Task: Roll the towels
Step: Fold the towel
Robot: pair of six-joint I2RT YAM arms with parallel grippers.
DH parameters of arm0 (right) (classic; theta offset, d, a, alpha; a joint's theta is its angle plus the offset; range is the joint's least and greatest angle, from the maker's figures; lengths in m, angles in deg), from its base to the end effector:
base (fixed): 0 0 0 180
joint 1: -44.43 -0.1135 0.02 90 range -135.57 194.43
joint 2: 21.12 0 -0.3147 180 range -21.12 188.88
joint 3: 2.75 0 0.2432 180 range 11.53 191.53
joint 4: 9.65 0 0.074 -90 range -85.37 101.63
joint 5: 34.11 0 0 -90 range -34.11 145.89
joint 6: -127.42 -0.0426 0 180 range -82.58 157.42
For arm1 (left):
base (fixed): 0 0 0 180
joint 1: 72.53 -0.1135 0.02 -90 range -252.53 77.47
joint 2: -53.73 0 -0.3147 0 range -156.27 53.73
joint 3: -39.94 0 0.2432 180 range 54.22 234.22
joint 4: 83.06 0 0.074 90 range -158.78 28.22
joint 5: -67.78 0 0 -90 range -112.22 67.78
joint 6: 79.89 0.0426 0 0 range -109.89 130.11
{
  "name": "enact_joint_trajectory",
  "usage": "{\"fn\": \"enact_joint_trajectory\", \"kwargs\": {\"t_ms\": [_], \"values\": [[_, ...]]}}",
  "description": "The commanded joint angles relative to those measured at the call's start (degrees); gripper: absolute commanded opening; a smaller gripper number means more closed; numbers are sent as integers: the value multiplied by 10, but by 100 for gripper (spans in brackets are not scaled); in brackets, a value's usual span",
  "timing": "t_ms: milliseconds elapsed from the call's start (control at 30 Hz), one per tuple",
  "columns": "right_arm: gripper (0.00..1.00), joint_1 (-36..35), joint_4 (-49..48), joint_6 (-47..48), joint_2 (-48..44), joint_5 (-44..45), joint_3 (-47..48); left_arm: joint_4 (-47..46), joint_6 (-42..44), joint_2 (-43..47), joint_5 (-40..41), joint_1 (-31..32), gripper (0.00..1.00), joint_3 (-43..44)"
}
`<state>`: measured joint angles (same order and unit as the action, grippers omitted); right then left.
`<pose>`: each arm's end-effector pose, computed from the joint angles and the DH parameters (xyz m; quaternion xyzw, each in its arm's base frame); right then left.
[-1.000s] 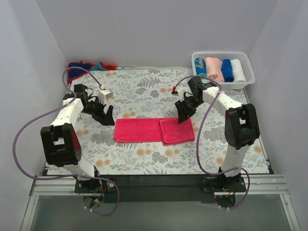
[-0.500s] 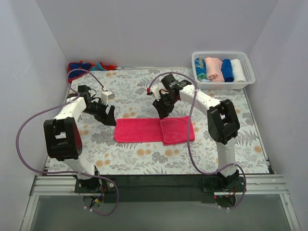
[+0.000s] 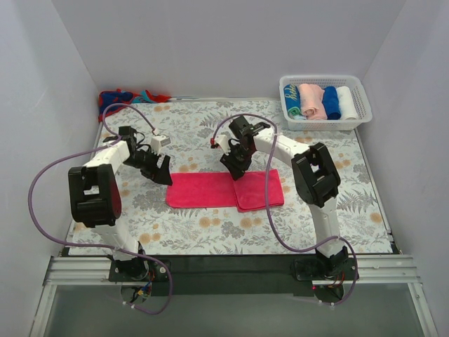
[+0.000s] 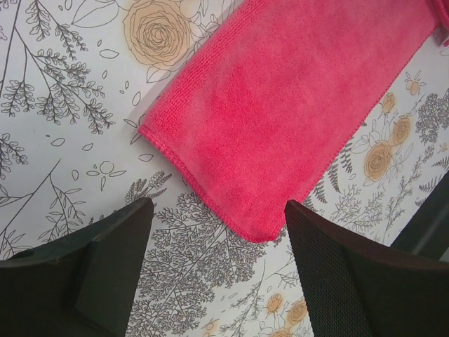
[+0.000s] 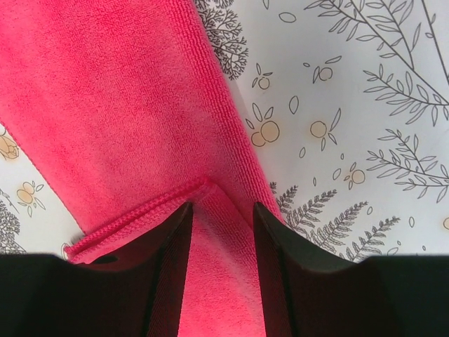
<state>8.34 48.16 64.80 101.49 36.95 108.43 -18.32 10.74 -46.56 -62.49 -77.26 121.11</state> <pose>0.3704 0.2871 0.2235 -0.5355 0.8096 0.1749 0.1649 0.3186 -0.0013 0.2376 -0.0151 0.9376 -0.3410 0.0663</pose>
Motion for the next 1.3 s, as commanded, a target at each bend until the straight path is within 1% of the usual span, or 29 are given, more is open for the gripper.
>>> {"fn": "enact_joint_trajectory", "kwargs": {"t_ms": [0,100,167,200,233,267,333,367,767,1267], "values": [[39,-8,5,10,-1,-6,13,-13,-1,4,-14,1,71,3],[38,-13,5,11,0,-11,11,-18,-3,2,-13,2,71,-1],[35,-14,4,11,3,-12,11,-19,-3,-3,-12,2,71,-3],[29,-14,5,11,3,-13,12,-20,-3,-4,-11,1,71,-2],[25,-14,6,12,3,-13,12,-20,-3,-4,-11,1,71,-3],[17,-14,7,13,0,-13,12,-20,-3,-7,-10,1,71,-2],[9,-13,8,16,-5,-13,7,-21,-3,-9,-10,2,71,-1],[2,-14,7,19,-9,-11,5,-20,-3,-8,-10,1,71,-1],[1,1,14,22,-72,-19,-5,-19,0,-4,-11,1,71,2],[1,11,11,-1,0,-21,65,-16,-2,-2,-2,2,71,6]]}}
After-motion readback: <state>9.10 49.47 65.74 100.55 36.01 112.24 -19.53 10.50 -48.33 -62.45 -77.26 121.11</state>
